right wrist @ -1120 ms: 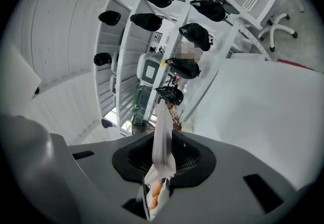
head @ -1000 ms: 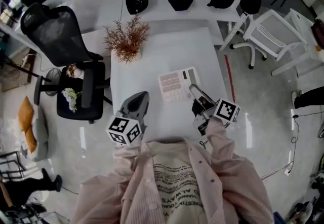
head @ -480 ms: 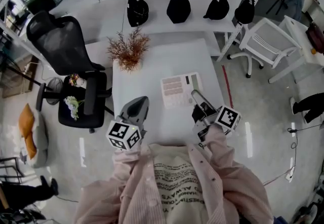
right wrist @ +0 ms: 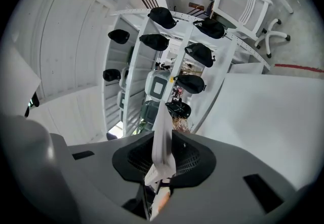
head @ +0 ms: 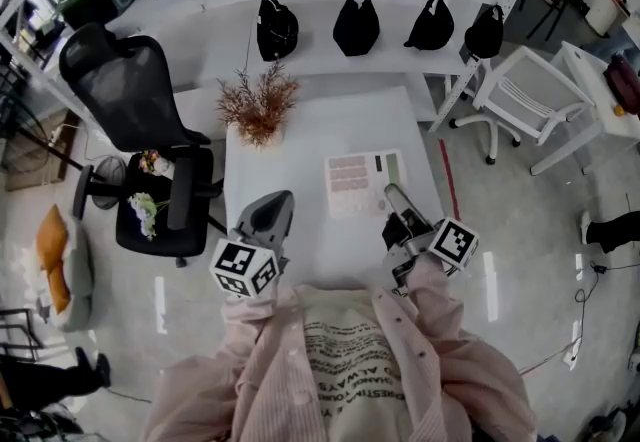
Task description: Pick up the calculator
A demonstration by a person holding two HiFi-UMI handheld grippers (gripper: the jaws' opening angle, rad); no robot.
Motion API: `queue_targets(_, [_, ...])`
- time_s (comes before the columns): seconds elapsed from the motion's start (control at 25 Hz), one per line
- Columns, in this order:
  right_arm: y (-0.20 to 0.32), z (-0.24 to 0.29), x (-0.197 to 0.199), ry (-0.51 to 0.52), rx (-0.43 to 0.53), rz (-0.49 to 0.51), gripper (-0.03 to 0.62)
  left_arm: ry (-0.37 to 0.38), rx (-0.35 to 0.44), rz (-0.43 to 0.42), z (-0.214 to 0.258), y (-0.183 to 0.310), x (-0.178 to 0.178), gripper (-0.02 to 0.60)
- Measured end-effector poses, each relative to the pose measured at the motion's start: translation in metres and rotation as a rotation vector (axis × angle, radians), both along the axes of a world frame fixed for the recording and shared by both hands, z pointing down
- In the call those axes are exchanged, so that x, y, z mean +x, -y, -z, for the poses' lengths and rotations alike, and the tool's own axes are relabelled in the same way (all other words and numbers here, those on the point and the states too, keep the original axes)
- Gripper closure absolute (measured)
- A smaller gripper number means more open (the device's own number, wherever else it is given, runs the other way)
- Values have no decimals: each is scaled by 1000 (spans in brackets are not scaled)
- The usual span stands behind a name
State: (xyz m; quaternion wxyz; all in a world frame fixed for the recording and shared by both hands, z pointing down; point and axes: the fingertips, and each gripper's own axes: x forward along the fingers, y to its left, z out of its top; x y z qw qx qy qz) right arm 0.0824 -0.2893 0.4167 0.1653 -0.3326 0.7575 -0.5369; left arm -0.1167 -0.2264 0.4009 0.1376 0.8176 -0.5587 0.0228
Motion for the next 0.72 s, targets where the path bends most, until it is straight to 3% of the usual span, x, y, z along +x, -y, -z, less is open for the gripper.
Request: queue_targets(0.72, [8, -1, -2, 12, 1, -7, 525, 6, -10, 10, -5, 7, -6, 580])
